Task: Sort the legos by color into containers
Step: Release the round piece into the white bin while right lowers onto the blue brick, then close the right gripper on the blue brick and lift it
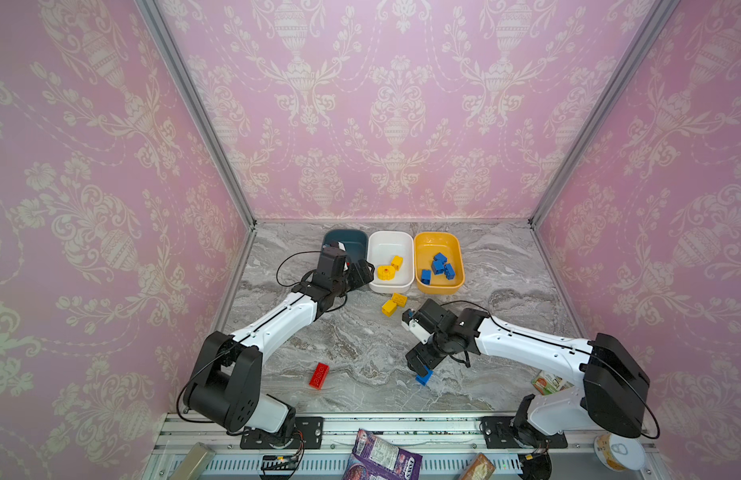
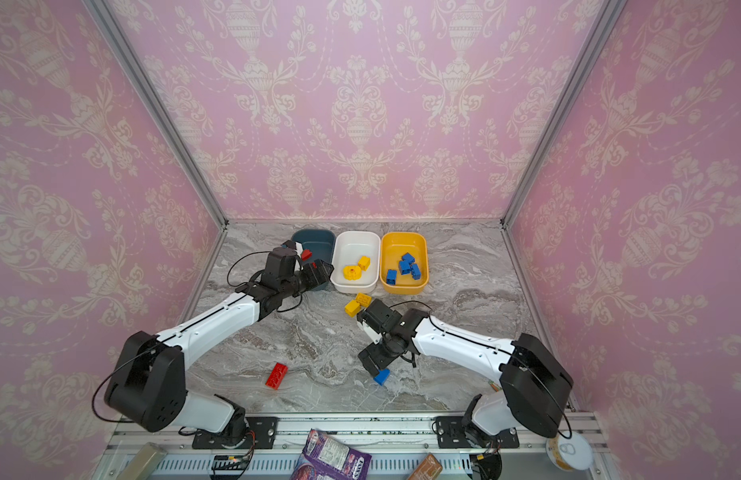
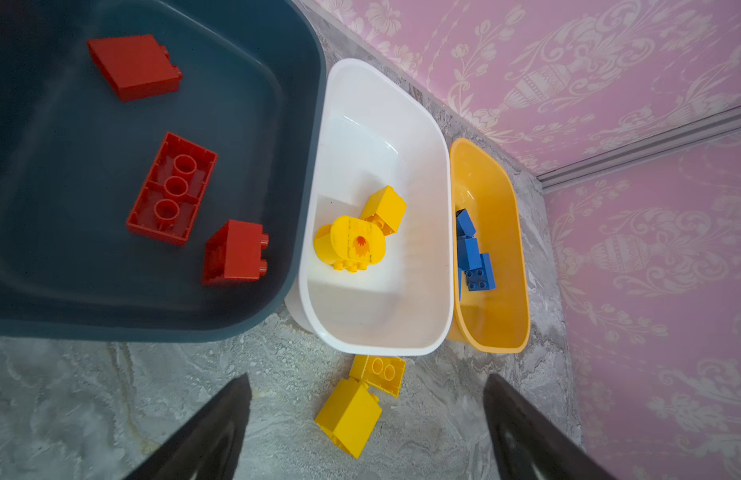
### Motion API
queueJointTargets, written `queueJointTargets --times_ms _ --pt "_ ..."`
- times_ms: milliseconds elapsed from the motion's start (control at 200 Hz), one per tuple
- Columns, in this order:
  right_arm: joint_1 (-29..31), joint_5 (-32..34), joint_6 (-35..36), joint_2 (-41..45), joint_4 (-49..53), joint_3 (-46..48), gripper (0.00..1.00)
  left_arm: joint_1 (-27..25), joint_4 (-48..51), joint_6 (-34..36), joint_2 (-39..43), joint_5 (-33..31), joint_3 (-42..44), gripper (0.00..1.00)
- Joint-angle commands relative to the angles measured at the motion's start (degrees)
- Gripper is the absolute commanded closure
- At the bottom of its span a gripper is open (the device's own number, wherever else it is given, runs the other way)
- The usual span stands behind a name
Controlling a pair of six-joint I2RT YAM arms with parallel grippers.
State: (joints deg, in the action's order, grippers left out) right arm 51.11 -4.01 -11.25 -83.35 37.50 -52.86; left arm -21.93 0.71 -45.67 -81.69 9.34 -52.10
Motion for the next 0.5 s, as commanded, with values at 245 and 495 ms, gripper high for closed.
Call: queueJointTargets --times_ms 245,495 --pt "6.7 5.2 1.3 -4.8 4.4 -0.4 0.12 4.9 1.6 -2.3 13.2 2.3 10.6 0.06" --pt "9.4 7.2 0.8 -8.1 4.4 -0.5 0.19 5.7 3.3 -2.0 14.7 2.3 12.6 0.05"
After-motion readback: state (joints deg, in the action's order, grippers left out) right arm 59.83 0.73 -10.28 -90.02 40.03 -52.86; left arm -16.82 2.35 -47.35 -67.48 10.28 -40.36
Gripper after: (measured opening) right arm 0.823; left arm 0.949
